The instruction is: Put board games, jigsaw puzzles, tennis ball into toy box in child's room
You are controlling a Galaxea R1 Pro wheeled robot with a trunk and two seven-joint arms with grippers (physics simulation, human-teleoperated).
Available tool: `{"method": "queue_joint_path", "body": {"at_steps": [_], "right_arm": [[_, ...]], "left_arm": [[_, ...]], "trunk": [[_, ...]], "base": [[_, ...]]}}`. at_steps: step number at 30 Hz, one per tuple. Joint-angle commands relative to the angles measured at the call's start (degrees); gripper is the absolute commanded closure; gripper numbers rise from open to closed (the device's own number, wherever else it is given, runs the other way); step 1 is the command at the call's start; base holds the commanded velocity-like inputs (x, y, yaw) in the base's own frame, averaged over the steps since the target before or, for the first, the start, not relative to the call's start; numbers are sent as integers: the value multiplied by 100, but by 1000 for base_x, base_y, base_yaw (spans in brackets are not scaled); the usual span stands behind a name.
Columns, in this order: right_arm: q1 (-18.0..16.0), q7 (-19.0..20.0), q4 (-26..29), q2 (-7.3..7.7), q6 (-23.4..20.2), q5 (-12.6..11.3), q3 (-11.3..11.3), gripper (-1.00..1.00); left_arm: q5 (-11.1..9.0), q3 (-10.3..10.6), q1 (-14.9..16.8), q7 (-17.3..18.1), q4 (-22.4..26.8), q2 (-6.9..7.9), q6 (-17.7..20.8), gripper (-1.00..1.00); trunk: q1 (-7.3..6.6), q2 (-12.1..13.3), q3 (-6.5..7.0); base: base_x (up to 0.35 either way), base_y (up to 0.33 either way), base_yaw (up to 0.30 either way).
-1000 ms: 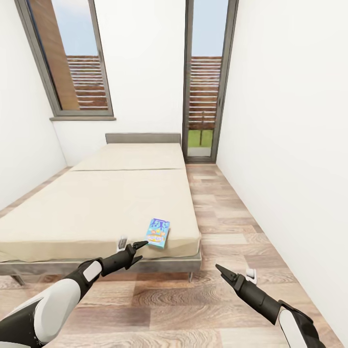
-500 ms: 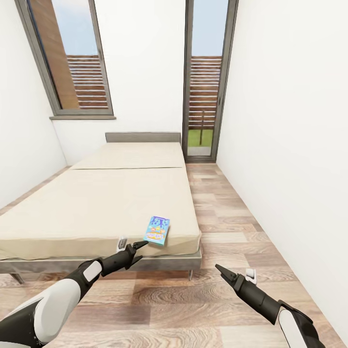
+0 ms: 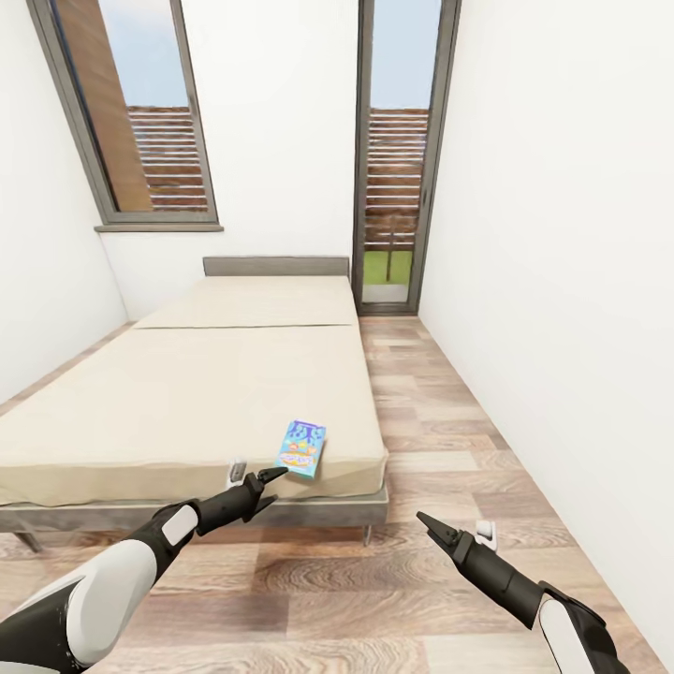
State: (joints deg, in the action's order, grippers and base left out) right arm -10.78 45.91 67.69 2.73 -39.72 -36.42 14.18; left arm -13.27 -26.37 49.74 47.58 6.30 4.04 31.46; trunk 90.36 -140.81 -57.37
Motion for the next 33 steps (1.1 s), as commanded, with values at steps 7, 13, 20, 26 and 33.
{"method": "queue_joint_path", "body": {"at_steps": [7,13,20,26,33], "right_arm": [[-3,6,2,-2,-36,-23,5,-100],[-3,6,1,-1,-36,-23,5,-100],[-3,6,5,-7,-36,-23,5,-100],[-3,6,7,-8,-37,-23,5,-100],[-3,6,8,-9,-36,-23,5,-100]], "left_arm": [[-54,30,3,-9,2,1,44,-100],[-53,33,3,-11,2,1,44,-100],[-53,30,4,-12,2,0,38,-100],[-53,28,5,-12,2,0,-4,-100],[-53,29,2,-12,-5,0,-37,-100]], "trunk": [[0,-2,-5],[0,-2,-5],[0,-2,-5],[0,-2,-5],[0,-2,-5]], "base": [[37,-36,0],[8,-8,0],[2,-2,0],[0,-43,0],[0,-200,0]]}}
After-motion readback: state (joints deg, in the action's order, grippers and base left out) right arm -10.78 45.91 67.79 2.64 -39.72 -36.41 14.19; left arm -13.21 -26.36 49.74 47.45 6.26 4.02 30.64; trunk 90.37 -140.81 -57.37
